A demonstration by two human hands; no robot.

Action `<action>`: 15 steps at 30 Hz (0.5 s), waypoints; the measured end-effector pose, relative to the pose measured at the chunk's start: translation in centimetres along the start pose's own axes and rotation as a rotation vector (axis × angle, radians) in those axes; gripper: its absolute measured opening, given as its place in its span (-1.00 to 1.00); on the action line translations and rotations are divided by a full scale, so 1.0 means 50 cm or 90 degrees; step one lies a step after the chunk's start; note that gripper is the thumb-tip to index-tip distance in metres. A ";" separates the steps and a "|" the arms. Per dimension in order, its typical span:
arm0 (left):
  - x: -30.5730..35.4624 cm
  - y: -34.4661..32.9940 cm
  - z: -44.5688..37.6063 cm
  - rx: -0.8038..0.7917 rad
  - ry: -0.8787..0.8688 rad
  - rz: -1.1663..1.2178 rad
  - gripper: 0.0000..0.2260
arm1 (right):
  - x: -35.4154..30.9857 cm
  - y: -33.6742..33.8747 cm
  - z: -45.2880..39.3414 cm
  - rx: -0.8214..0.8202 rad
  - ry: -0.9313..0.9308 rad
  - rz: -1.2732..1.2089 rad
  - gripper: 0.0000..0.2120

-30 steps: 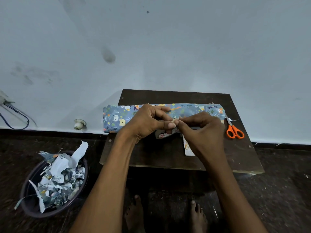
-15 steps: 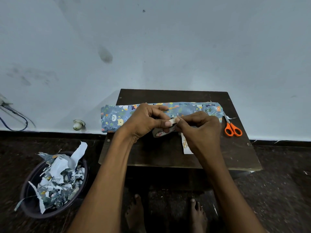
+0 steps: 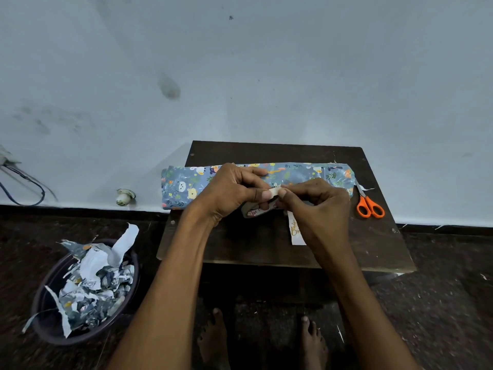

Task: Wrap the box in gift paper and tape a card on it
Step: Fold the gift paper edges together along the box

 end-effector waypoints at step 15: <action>-0.006 0.003 -0.002 0.002 -0.015 -0.022 -0.90 | 0.006 -0.003 -0.001 -0.008 0.037 0.005 -0.94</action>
Point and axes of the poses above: each hand's wrist, its own z-axis away from the middle knuckle, its own y-axis out of the back of the hand, x = y × z, the point moved 5 cm from there along -z, towards the middle knuckle, and after that the axes turned 12 degrees about -z, right-handed, at the moved point
